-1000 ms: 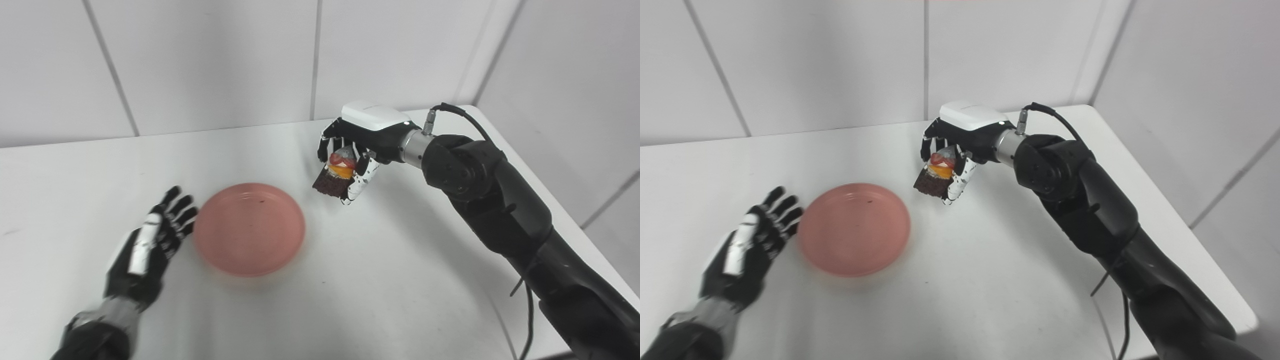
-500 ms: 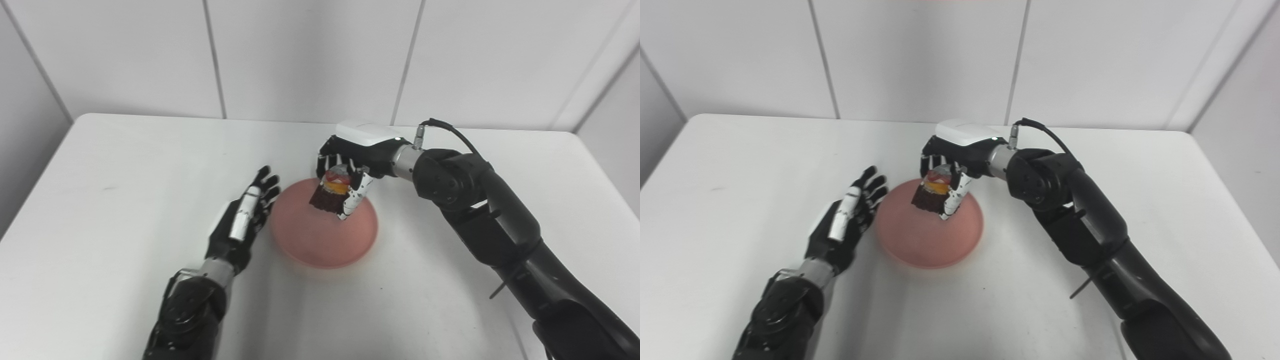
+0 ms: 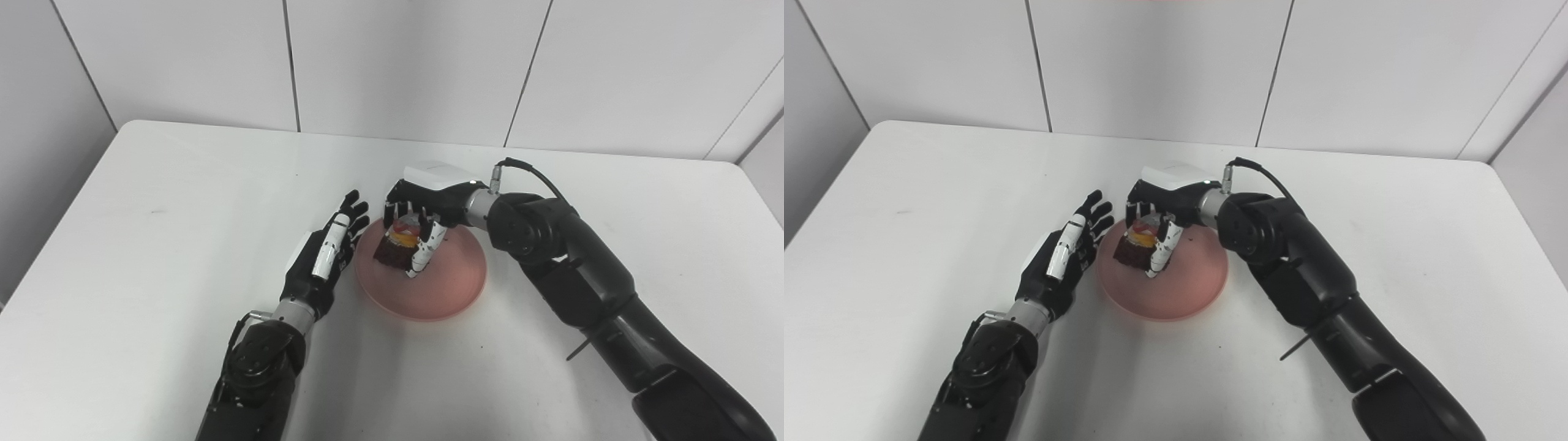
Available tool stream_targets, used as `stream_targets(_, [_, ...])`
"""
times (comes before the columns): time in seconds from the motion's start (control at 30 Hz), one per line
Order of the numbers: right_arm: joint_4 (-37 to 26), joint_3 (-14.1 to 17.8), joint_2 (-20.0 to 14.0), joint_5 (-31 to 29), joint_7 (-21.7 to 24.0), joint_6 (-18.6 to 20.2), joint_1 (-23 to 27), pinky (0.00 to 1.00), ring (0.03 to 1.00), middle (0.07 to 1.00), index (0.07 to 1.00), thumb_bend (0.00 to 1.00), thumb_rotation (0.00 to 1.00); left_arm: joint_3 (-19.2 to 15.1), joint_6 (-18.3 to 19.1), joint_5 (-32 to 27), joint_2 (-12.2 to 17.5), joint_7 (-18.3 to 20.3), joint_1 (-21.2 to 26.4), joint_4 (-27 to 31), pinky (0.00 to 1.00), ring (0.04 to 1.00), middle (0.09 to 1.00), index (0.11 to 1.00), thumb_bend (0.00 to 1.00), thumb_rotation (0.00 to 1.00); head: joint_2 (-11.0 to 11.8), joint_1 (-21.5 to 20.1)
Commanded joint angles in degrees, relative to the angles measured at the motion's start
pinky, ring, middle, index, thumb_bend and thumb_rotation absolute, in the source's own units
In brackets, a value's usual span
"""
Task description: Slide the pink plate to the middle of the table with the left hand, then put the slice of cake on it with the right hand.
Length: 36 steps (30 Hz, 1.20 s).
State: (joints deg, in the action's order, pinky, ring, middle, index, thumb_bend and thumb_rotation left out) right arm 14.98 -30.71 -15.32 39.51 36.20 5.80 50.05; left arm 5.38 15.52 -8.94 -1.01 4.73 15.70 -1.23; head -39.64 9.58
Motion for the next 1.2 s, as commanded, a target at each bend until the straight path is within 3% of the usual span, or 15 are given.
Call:
stream_targets(0.0, [-2.2,0.4,-0.8,0.4,-2.0,-2.4,1.4,0.27,0.344,0.477,0.489,0.53,0.00,0.8,5.0,1.0,-0.4,-0.1,-1.3,-0.6,0.95,0.961,0.968,0.961,0.37,1.00,0.0,0.0])
stream_targets(0.23, [-4.2,-0.5,-1.8,2.3,-2.1,-2.5,-0.2,0.27,0.337,0.477,0.489,0.53,0.00,0.4,5.8,0.8,-0.4,-0.3,-1.7,0.4,0.93,0.953,0.961,0.957,0.37,1.00,-0.5,-0.4])
stream_targets(0.37, [-5.2,-0.9,-1.9,3.8,-1.8,-1.8,-0.9,0.31,0.393,0.432,0.528,0.52,0.00,0.4,6.1,0.8,-0.3,-0.4,-1.7,0.8,0.93,0.952,0.961,0.956,0.37,1.00,-1.0,-0.5])
stream_targets(0.43, [-6.1,-1.3,-1.9,5.4,-2.0,-1.1,-1.4,0.37,0.447,0.446,0.538,0.52,0.00,0.4,6.3,0.8,-0.3,-0.4,-1.7,1.0,0.93,0.948,0.958,0.953,0.37,1.00,-1.1,-0.6])
stream_targets(0.5, [-7.0,-1.6,-1.9,7.2,-2.4,-0.7,-1.9,0.37,0.448,0.479,0.503,0.53,0.00,0.4,6.4,0.6,-0.2,-0.3,-1.7,1.1,0.93,0.948,0.958,0.952,0.36,1.00,-1.2,-0.7])
stream_targets(0.53, [-7.3,-1.6,-1.8,7.9,-2.2,-0.3,-2.1,0.36,0.445,0.502,0.653,0.58,0.06,0.3,6.5,0.5,-0.1,-0.2,-1.7,1.1,0.93,0.951,0.960,0.956,0.36,1.00,-1.2,-0.8])
stream_targets(0.57, [-7.6,-1.6,-1.8,8.5,-1.8,0.2,-2.2,0.42,0.522,0.606,0.721,0.70,0.25,0.3,6.5,0.4,0.0,-0.1,-1.7,1.1,0.94,0.952,0.960,0.957,0.37,1.00,-1.2,-0.8])
stream_targets(0.6, [-7.9,-1.7,-1.8,9.2,-1.0,0.9,-2.3,0.43,0.536,0.622,0.729,0.71,0.27,0.2,6.5,0.3,0.0,0.0,-1.7,1.1,0.94,0.952,0.960,0.957,0.37,1.00,-1.2,-0.8])
stream_targets(0.67, [-8.3,-2.1,-1.9,10.4,0.5,1.7,-2.3,0.62,0.752,0.798,0.804,0.81,0.45,0.2,6.4,0.3,0.1,0.1,-1.7,1.1,0.93,0.952,0.964,0.954,0.37,1.00,-1.2,-0.9])
stream_targets(0.7, [-8.4,-2.1,-1.9,10.7,1.0,1.8,-2.3,0.67,0.803,0.839,0.826,0.84,0.50,0.2,6.3,0.3,0.1,0.1,-1.8,1.1,0.93,0.952,0.965,0.953,0.37,1.00,-1.2,-0.9])
stream_targets(0.87, [-8.5,-1.7,-2.5,10.5,1.5,0.6,-2.7,0.87,0.960,0.976,0.961,0.99,0.66,0.1,6.7,0.2,0.3,0.2,-1.8,1.3,0.93,0.954,0.967,0.952,0.37,1.00,-1.3,-1.1])
stream_targets(1.03, [-9.3,-2.2,-3.1,11.0,3.8,0.8,-2.4,0.93,0.999,1.000,0.998,1.00,0.73,0.1,6.8,0.2,0.4,0.5,-1.8,1.4,0.93,0.956,0.969,0.957,0.37,1.00,-1.3,-1.3])
stream_targets(1.17, [-10.1,-1.8,-3.2,11.0,4.7,1.0,-2.5,0.96,1.000,1.000,1.000,1.00,0.74,-0.1,7.2,0.0,0.4,0.6,-1.8,1.4,0.94,0.957,0.969,0.961,0.37,1.00,-1.3,-1.3])
